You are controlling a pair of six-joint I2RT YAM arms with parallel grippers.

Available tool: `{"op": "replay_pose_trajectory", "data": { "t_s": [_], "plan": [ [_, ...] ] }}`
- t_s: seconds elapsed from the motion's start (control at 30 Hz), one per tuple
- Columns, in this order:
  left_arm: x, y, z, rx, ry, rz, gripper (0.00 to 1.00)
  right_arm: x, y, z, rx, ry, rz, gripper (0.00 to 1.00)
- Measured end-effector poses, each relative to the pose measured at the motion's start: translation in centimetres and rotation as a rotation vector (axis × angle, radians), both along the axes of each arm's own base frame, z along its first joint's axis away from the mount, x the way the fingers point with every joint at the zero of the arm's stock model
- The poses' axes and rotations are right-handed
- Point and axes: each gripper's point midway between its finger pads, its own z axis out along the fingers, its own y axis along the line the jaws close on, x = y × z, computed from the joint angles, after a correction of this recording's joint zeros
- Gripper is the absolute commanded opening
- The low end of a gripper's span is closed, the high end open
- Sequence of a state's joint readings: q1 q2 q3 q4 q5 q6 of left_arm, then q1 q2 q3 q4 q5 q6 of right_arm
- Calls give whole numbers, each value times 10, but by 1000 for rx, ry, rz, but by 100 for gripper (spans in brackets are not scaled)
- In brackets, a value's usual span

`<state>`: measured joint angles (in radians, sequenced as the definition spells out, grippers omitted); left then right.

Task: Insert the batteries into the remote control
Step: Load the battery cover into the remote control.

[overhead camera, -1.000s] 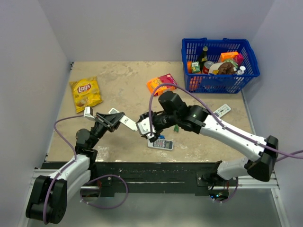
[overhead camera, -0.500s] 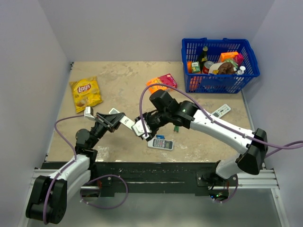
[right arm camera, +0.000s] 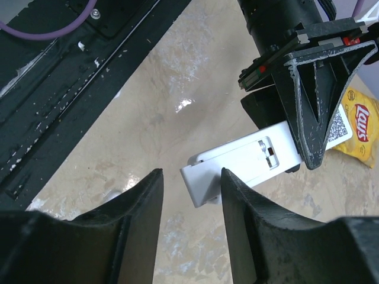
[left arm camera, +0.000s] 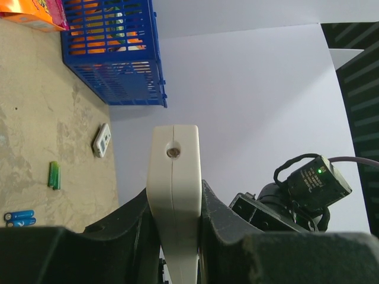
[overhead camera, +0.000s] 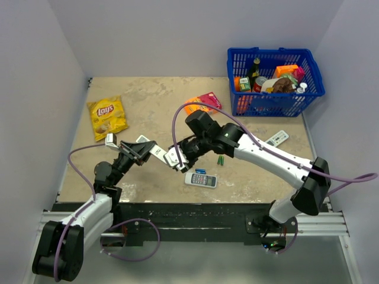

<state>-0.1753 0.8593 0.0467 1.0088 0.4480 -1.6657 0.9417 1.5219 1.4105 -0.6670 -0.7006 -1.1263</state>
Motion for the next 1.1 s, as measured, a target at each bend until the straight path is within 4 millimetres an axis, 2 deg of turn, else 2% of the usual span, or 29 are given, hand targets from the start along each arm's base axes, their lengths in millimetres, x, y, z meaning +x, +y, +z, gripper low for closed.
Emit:
{"op": "replay_pose_trajectory", "data": {
  "t_s": [0.17, 1.1],
  "plan": [
    [-1, 0, 0, 1, -2, -3, 0, 2, 4, -2, -1, 8, 7, 41],
    [-5, -4, 2, 2, -9, -28, 0, 7, 12, -3, 15, 39, 31, 37]
  ]
}}
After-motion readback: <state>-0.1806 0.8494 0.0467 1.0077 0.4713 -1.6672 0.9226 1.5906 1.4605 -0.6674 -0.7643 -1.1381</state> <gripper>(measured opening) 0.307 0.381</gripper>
